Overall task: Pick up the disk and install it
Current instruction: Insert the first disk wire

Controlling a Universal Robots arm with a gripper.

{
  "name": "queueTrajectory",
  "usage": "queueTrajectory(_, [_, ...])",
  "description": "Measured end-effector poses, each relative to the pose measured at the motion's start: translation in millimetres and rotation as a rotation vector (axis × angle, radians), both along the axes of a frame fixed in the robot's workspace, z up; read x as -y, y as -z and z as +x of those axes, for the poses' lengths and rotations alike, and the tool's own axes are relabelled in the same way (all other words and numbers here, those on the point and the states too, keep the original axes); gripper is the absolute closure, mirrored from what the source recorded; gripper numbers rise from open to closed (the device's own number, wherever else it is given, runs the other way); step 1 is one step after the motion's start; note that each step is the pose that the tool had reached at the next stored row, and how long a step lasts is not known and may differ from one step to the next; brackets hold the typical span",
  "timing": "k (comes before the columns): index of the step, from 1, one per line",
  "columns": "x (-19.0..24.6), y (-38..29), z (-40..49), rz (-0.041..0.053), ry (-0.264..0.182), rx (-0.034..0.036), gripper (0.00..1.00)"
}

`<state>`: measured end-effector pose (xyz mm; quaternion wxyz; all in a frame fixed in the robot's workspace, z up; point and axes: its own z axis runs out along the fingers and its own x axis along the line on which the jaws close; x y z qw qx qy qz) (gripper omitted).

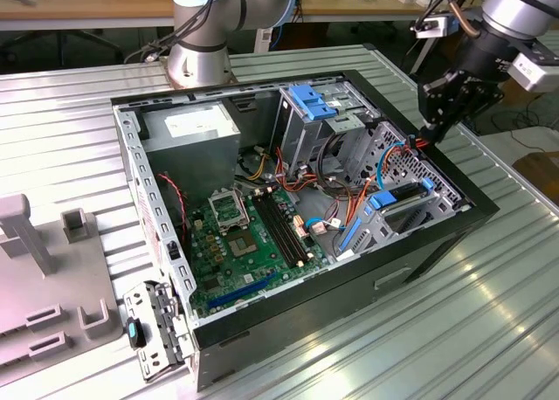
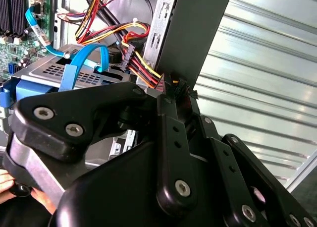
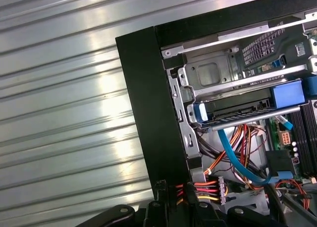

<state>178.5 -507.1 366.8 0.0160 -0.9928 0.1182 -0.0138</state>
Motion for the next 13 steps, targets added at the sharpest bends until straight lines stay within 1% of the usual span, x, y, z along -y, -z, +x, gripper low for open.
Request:
queueTrajectory(2, [0.0,1.1,0.9,-0.0002,0.0,0.0002,0.73])
queueTrajectory(3, [0.0,1.1,0.9,-0.0002,0.0,0.0002,0.75])
queueTrajectory(4, [0.0,1.1,1.0,-0.0002,0.0,0.0002,0.82])
queueTrajectory(6, [0.0,1.2,1.0,0.0,0.0,0.0002,0.83])
queueTrajectory(11, [0.0,0.9,1.2,0.0001,0.0,-0.0001,0.83])
queueTrajectory(13, [0.0,-1.5,1.3,-0.0001,0.0,-0.0024,0.83])
